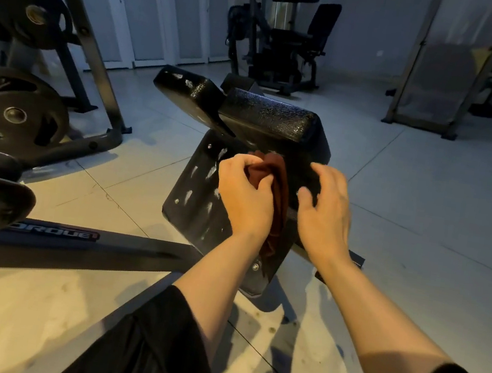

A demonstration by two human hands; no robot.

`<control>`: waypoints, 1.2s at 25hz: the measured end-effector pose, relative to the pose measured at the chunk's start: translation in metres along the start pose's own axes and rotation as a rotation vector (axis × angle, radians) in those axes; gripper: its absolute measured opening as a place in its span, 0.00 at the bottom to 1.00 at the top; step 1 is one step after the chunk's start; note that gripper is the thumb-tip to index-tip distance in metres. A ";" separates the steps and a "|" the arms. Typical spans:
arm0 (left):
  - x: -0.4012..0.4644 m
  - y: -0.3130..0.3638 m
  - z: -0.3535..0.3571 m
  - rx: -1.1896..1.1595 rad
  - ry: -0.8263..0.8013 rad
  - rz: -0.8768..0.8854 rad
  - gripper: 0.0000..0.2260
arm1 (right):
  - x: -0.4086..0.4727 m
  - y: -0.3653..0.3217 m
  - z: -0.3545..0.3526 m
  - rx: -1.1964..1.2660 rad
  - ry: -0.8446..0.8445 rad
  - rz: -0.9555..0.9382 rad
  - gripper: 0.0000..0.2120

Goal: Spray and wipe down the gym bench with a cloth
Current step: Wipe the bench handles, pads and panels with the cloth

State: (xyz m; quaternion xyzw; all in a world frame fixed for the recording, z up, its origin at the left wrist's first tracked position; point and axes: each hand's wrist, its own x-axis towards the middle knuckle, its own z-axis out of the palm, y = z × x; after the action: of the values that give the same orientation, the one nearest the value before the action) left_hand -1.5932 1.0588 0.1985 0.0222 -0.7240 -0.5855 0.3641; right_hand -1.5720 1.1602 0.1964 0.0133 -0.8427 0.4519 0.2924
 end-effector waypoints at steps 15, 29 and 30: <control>0.028 -0.047 0.069 -0.039 0.011 0.174 0.10 | 0.030 0.029 0.032 -0.071 0.156 -0.369 0.26; 0.046 -0.063 0.077 -0.100 0.073 0.102 0.13 | 0.036 0.042 0.035 -0.254 0.246 -0.505 0.22; 0.046 -0.059 0.078 -0.107 0.122 0.129 0.14 | 0.037 0.042 0.034 -0.263 0.246 -0.512 0.22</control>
State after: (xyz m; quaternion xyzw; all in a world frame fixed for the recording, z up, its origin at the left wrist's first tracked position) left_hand -1.6935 1.0842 0.1672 -0.0084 -0.6681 -0.5963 0.4450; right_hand -1.6309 1.1677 0.1691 0.1322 -0.8215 0.2491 0.4956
